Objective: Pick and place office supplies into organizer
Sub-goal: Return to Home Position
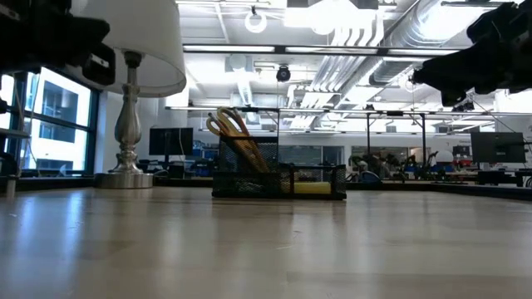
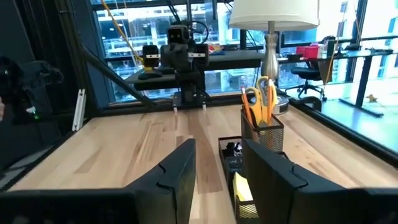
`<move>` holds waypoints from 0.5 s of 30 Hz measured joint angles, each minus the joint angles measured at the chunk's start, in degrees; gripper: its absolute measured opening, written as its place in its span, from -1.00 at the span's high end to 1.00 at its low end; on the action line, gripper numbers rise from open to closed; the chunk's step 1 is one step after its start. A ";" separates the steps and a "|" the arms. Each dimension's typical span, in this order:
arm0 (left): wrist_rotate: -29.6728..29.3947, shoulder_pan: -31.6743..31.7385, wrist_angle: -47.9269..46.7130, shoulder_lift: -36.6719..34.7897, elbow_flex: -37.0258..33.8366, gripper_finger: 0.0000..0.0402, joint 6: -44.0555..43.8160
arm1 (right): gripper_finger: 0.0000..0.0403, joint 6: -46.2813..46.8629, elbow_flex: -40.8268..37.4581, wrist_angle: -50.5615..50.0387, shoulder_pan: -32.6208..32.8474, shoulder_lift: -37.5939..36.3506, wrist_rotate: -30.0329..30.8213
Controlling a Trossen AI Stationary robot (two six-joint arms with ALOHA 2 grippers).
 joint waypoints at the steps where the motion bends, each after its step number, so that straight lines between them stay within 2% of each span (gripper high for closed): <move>1: -0.45 0.00 -0.83 0.00 0.00 0.99 0.02 | 0.36 -0.61 0.00 -0.05 0.00 0.00 -0.18; 5: -4.42 0.02 -4.27 0.00 0.00 1.00 1.08 | 0.37 -3.36 0.01 -0.59 0.00 0.08 -2.98; 9: -6.20 0.02 -4.48 0.17 0.00 0.98 1.21 | 0.46 -4.80 0.01 -0.60 0.00 0.37 -2.98; 15: -6.20 0.02 -4.49 0.24 0.00 1.00 1.20 | 0.83 -5.82 0.02 -0.54 -0.07 0.37 -2.19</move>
